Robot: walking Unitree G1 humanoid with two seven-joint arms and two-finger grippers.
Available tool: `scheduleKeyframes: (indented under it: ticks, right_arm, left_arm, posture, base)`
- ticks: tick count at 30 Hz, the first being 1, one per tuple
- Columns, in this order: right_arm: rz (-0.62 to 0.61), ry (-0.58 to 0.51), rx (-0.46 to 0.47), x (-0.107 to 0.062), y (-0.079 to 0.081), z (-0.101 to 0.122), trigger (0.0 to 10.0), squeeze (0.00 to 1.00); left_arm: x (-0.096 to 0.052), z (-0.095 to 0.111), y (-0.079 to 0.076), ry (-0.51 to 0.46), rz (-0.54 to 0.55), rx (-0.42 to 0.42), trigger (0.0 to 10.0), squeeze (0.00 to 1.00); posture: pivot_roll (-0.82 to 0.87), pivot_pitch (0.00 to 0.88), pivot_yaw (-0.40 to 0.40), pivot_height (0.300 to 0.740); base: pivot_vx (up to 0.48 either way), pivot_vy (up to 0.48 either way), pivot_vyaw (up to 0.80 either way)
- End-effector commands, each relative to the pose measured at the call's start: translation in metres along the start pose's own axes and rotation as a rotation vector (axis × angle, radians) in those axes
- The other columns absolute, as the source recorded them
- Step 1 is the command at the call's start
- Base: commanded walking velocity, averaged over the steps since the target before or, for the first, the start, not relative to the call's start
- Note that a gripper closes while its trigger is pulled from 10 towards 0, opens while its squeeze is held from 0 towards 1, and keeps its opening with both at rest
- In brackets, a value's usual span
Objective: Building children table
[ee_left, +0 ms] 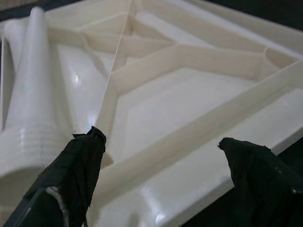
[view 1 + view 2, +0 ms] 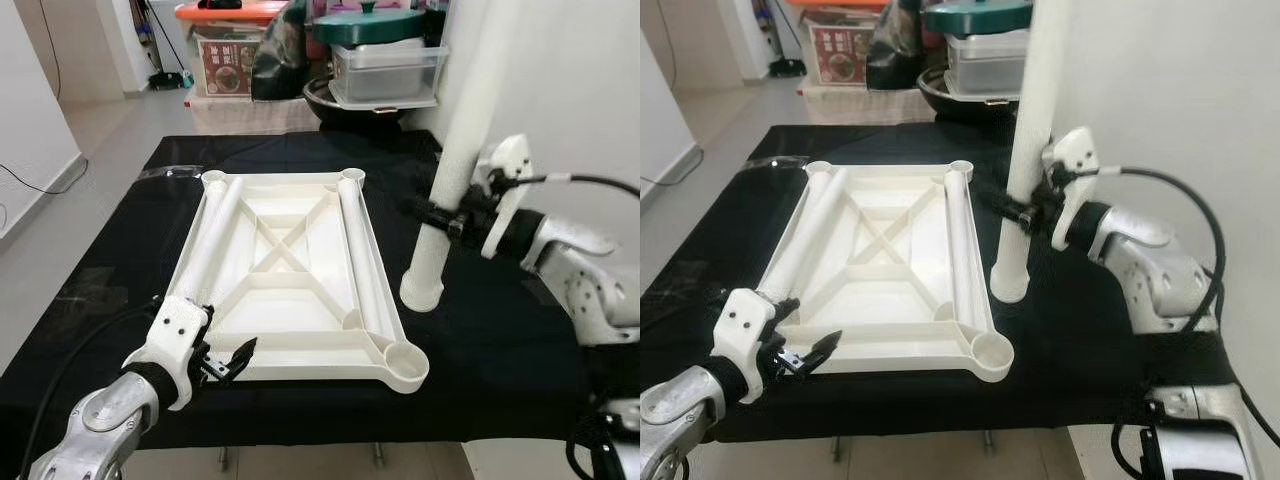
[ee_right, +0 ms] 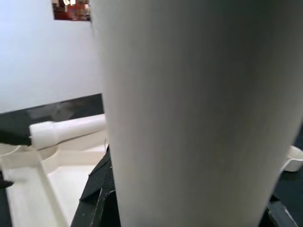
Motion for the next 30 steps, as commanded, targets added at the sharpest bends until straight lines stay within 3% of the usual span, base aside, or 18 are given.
scheduleKeyframes:
  ticks: [1,7,13,20,27,30]
  right_arm:
    - [0.002,-0.022,0.005,0.004,0.005,0.001,0.0,0.00]
    - [-0.145,-0.088,0.095,0.019,0.007,-0.005,0.0,0.00]
    - [-0.226,-0.115,0.144,0.024,0.008,-0.008,0.0,0.00]
    - [-0.240,-0.150,0.198,0.029,0.017,-0.007,0.0,0.00]
    - [-0.236,-0.163,0.177,0.028,0.019,0.000,0.0,0.00]
    - [-0.232,-0.157,0.158,0.026,0.020,0.001,0.0,0.00]
  left_arm:
    - [-0.002,-0.005,0.006,0.016,0.044,-0.008,10.0,0.00]
    - [-0.001,0.002,0.003,-0.033,0.056,-0.028,10.0,0.00]
    - [-0.002,0.006,-0.003,-0.064,0.049,-0.076,10.0,0.00]
    - [-0.002,0.009,-0.006,-0.084,0.041,-0.107,10.0,0.00]
    - [0.000,0.013,-0.003,-0.121,0.056,-0.088,10.0,0.00]
    - [0.000,0.013,-0.002,-0.117,0.064,-0.082,10.0,0.00]
  posture:
    - [0.04,0.000,-0.025,0.740]
    - [0.04,0.000,-0.023,0.740]
    - [0.05,0.000,-0.026,0.740]
    - [0.06,0.000,-0.028,0.740]
    - [0.05,0.000,-0.022,0.740]
    - [0.04,0.000,-0.019,0.740]
  base:
    - [0.000,0.000,0.00]
    - [0.000,0.000,0.00]
    - [0.000,0.000,0.00]
    - [0.000,0.137,-0.23]
    - [0.000,0.172,-0.80]
    - [0.000,0.000,0.00]
Point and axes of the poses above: a point about 5 cm out from each wrist's last joint towards the gripper, its own x axis pointing out of the wrist towards the gripper, its own z axis along the axis of the wrist's last joint, y = z × x, the point moved 1 cm from there along x, pointing out of the wrist towards the gripper, and after that the axes turned 5 degrees about -x, right-handed, at the moved point
